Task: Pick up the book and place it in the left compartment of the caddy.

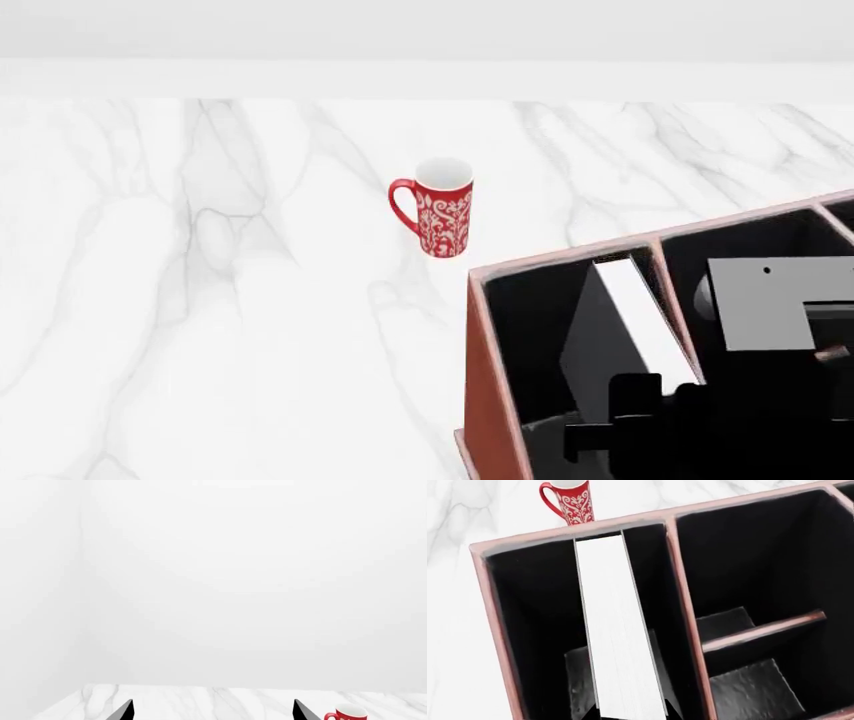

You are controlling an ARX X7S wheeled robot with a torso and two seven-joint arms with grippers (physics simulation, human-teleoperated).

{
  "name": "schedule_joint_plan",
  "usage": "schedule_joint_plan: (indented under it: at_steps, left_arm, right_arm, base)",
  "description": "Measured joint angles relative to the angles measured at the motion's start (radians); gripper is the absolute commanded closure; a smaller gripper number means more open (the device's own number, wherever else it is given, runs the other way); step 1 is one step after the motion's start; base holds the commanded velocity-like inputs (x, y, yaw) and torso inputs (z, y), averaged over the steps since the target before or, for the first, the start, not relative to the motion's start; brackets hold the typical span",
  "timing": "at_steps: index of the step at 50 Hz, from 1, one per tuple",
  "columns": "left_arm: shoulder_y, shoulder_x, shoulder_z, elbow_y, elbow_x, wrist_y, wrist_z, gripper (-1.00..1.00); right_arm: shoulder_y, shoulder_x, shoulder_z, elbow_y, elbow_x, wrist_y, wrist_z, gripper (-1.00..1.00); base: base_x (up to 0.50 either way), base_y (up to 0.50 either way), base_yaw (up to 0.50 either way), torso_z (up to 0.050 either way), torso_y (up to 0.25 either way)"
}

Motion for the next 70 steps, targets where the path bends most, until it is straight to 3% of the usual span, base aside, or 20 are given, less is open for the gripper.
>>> schedule_joint_plan:
  at_steps: [70]
  left_arm:
    - [0.017, -0.015, 0.003, -0.001, 0.004, 0.028, -0.01, -1.0]
  right_arm:
    - [-0.068, -0.069, -0.104, 0.087, -0.225, -0.056, -0.119, 1.0]
  base:
    - [0.0, 0.0, 0.0, 0.0, 0.001]
